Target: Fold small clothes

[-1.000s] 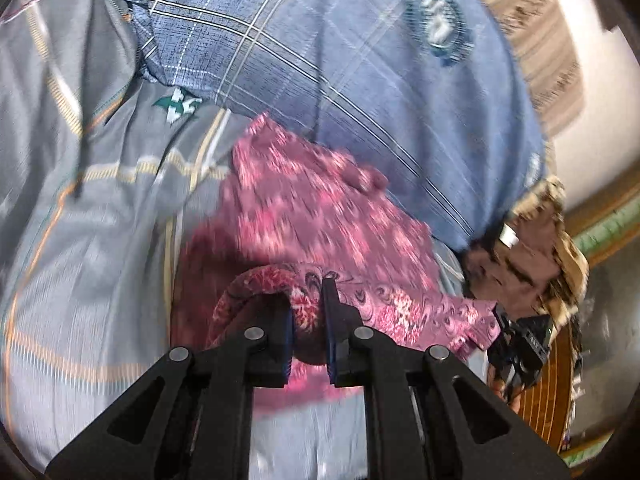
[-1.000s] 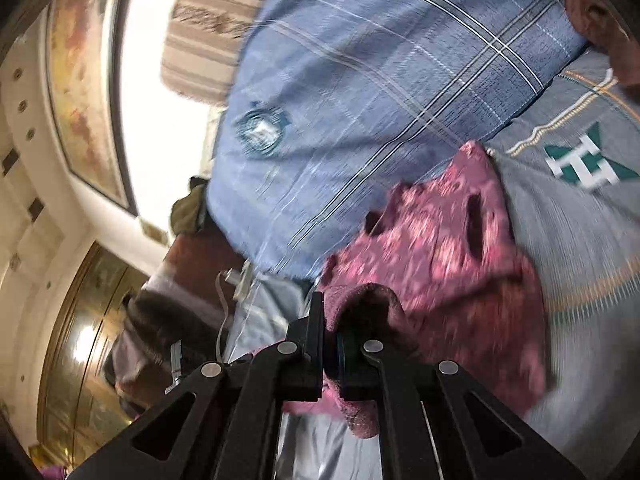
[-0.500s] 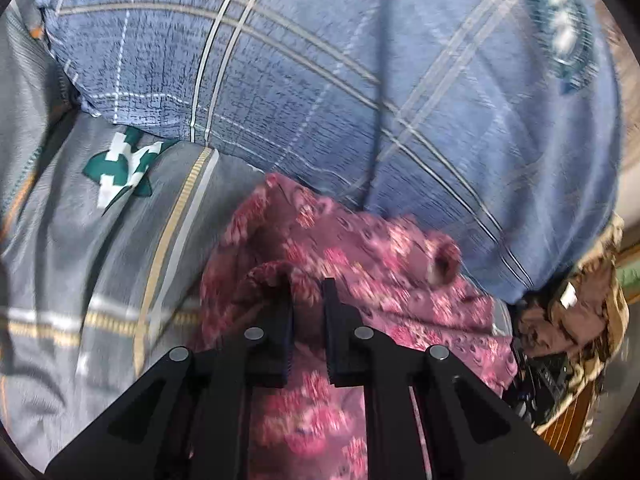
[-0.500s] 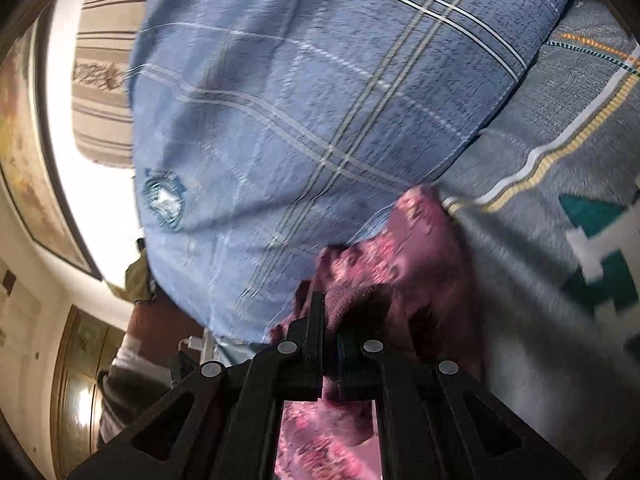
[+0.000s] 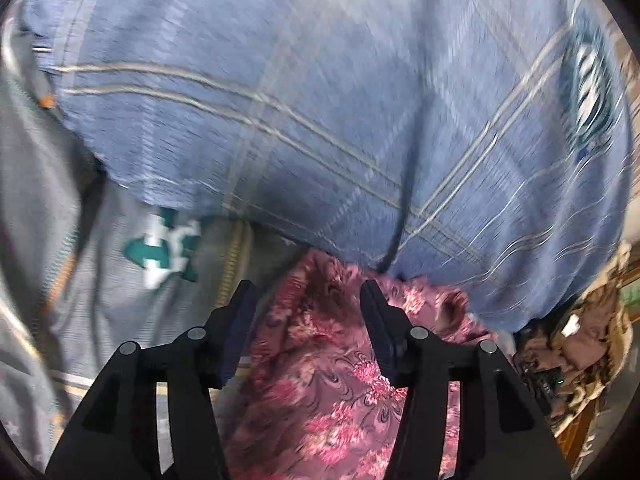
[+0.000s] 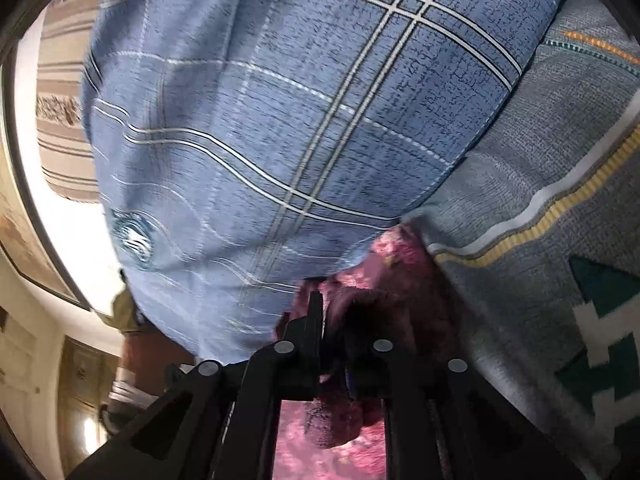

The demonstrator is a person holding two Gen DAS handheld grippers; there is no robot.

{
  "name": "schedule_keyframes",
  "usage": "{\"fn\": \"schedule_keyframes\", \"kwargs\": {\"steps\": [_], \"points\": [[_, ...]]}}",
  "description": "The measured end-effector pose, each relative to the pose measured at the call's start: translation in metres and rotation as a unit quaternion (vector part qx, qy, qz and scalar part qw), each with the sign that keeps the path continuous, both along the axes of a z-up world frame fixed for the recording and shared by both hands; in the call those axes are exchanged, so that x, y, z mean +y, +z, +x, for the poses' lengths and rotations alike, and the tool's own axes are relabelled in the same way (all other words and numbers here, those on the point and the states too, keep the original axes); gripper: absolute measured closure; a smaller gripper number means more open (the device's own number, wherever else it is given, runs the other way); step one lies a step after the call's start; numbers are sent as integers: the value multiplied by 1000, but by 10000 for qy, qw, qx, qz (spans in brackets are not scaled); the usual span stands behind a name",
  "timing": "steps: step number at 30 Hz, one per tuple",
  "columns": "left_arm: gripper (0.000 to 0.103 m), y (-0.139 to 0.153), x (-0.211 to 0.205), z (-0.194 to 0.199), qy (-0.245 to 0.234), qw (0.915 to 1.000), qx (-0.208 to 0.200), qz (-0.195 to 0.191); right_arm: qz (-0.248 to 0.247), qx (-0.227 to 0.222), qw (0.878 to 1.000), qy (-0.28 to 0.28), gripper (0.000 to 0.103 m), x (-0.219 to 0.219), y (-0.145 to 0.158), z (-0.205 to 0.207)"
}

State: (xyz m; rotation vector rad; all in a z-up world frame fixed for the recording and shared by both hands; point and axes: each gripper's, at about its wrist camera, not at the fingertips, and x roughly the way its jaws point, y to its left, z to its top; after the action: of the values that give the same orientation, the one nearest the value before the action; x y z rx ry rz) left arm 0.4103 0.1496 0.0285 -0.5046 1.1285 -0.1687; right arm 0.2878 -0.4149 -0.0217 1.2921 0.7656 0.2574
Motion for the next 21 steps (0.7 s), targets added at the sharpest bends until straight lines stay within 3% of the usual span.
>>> {"fn": "schedule_keyframes", "kwargs": {"steps": [1,3,8,9,11,13,14,16,17,18,19,21], "points": [[49,2,7,-4,17,10000,2,-40,63,-7,10000,-33,70,-2,0,-2],[49,0,14,-15,-98,9998,111,108,86,130,9998,-120,61,-6,0,-7],[49,-20,-17,-45,-968,9935,231,548,-166,16,9995,273,61,1,10,-18],[49,-27,-29,-51,-1161,9899,230,780,-240,39,9990,368,60,5,11,-18],[49,-36,-46,-52,-1271,9854,232,1111,-802,235,9953,497,60,14,14,-13],[49,-47,-55,-51,-1402,9837,383,1059,-1196,280,9904,631,60,23,18,-7],[49,-48,-57,-51,-1439,9829,373,1084,-1181,320,9896,758,60,27,18,-3],[49,-46,-61,-51,-1455,9779,243,1484,-1160,279,9884,942,59,33,19,0],[55,-45,-62,-50,-1427,9738,190,1763,-1334,224,9848,1088,63,38,24,5],[66,-45,-60,-47,-1358,9728,179,1870,-1279,53,9853,1128,80,39,29,8],[68,-45,-56,-44,-1275,9742,224,1850,-942,-210,9900,1030,87,34,36,12],[68,-44,-39,-33,-866,9813,370,1680,-539,-499,9960,501,85,19,47,20]]}}
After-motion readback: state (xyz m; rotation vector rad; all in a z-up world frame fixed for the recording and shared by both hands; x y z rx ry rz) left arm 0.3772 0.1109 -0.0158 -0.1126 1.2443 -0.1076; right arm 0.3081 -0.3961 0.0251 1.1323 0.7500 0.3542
